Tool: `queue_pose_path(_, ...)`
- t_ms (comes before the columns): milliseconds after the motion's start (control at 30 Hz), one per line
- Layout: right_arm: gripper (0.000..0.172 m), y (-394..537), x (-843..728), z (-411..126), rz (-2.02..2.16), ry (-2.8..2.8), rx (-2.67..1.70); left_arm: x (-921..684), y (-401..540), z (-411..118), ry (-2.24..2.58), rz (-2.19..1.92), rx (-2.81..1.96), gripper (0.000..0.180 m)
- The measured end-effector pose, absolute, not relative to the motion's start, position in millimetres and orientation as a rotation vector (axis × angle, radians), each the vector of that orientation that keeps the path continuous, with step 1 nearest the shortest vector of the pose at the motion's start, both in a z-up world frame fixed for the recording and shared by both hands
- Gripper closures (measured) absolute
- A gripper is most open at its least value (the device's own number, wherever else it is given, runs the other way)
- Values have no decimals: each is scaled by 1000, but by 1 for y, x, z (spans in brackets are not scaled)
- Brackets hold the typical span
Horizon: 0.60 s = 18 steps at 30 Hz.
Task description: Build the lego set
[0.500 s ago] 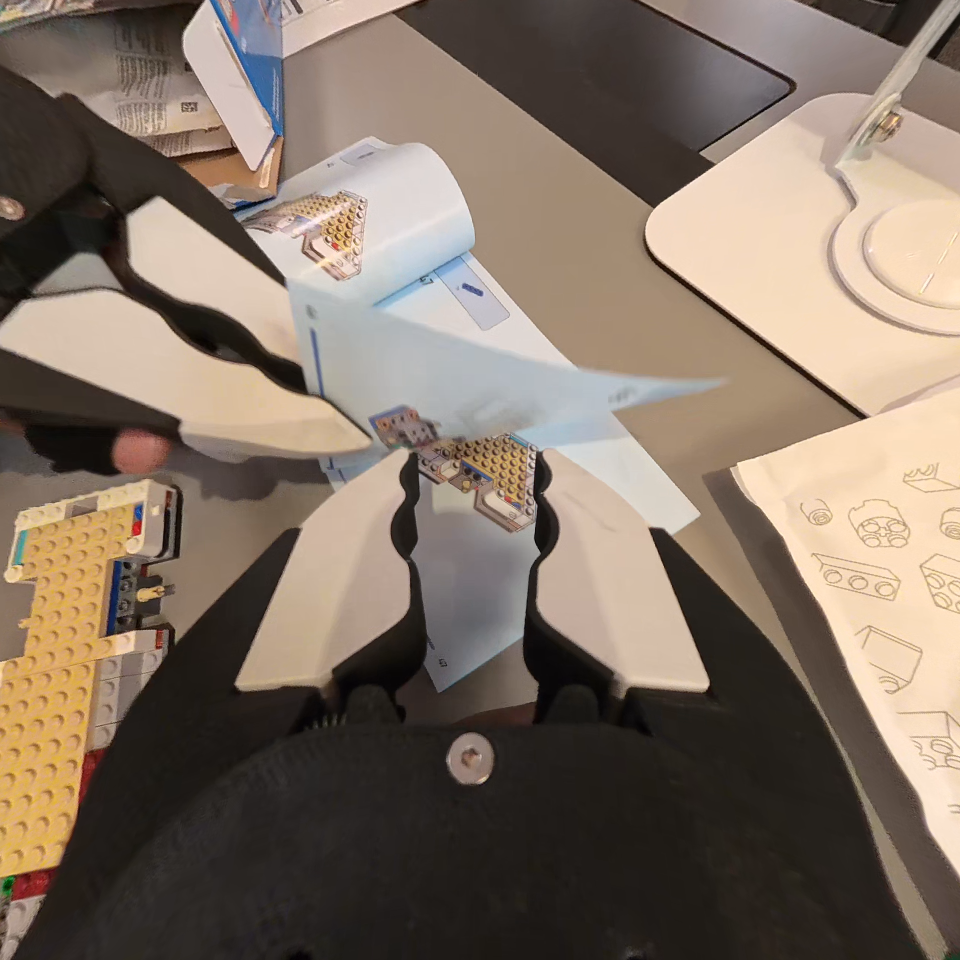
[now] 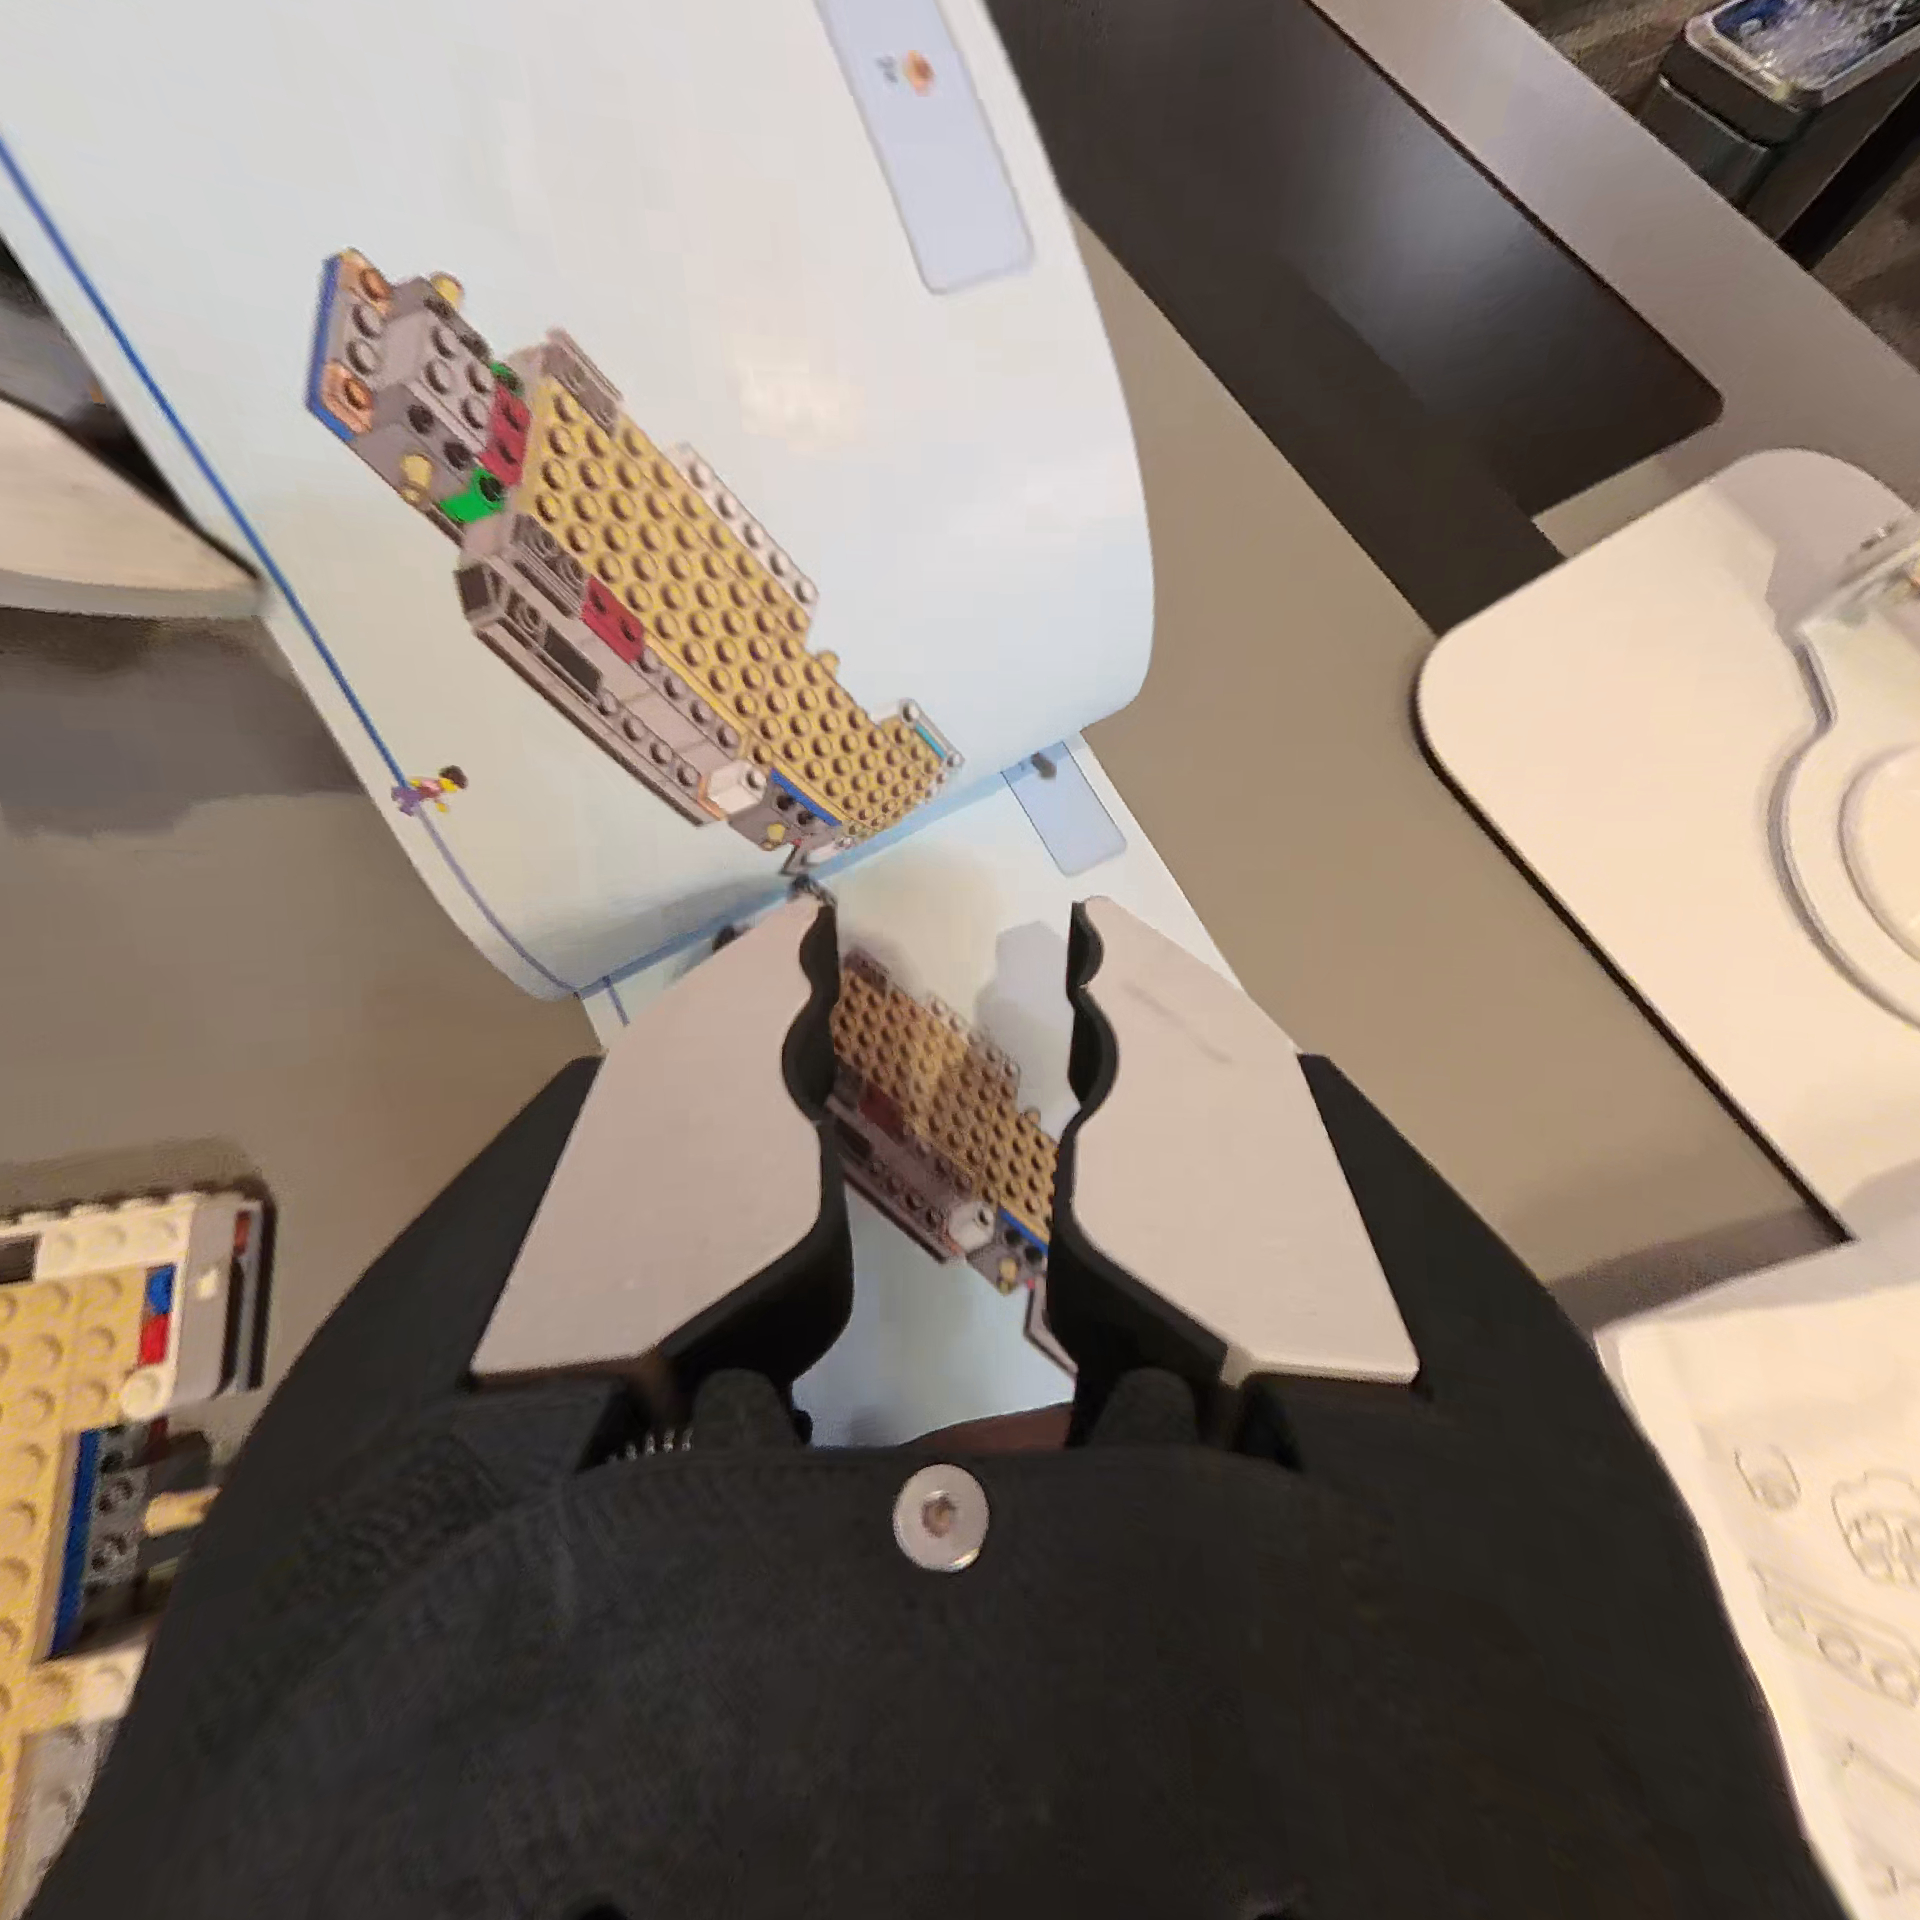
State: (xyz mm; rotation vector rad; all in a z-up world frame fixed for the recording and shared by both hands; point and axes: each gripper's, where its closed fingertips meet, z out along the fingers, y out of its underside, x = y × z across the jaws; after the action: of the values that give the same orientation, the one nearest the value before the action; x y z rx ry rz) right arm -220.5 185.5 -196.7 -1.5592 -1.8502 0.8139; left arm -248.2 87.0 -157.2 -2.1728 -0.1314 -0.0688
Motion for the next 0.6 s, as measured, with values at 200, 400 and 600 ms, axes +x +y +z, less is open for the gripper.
queue_pose_path(200, 130, 179, -236, -194, 803, -1859, -1535, -285, 36, -170, -60, 256, -2370, 141)
queue_pose_path(400, 130, 182, -237, -195, 798, -1865, -1537, -306, 3, -207, 30, 485, -2623, 133)
queue_pose_path(600, 130, 178, -237, -200, 803, -1902, -1533, -322, -14, -229, 77, 616, -2746, 163)
